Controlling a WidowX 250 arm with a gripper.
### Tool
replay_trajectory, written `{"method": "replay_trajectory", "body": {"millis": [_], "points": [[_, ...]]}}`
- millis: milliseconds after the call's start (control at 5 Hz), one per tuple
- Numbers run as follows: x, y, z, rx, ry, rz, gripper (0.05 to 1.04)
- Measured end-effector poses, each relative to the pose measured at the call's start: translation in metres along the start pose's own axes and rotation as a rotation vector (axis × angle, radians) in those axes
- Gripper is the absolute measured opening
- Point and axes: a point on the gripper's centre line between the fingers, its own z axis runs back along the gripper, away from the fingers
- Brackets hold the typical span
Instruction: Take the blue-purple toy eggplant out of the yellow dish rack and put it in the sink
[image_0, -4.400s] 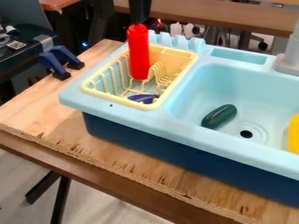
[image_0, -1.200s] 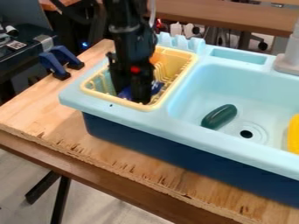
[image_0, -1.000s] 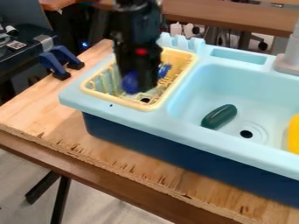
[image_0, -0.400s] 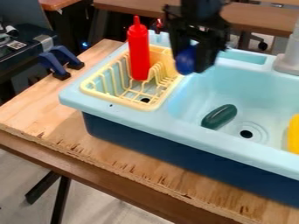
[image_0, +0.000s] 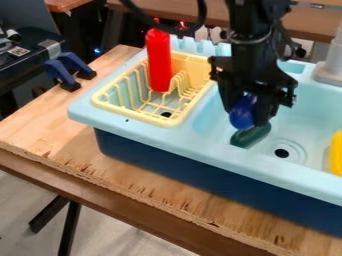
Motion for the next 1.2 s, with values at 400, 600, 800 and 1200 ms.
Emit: {"method": "replay_trajectory", "body": {"millis": [400,600,800,1200], "points": [[0.02,-0.009,-0.033,-0.031,-0.012,0.033,0.668],[0.023,-0.021,-0.04,-0.041,0.006,0.001,0.668],[0.021,-0.038,-0.04,-0.074,0.01,-0.022,0.668],[0.001,-0.049,-0.039,-0.134,0.053,0.025,0.668]]}}
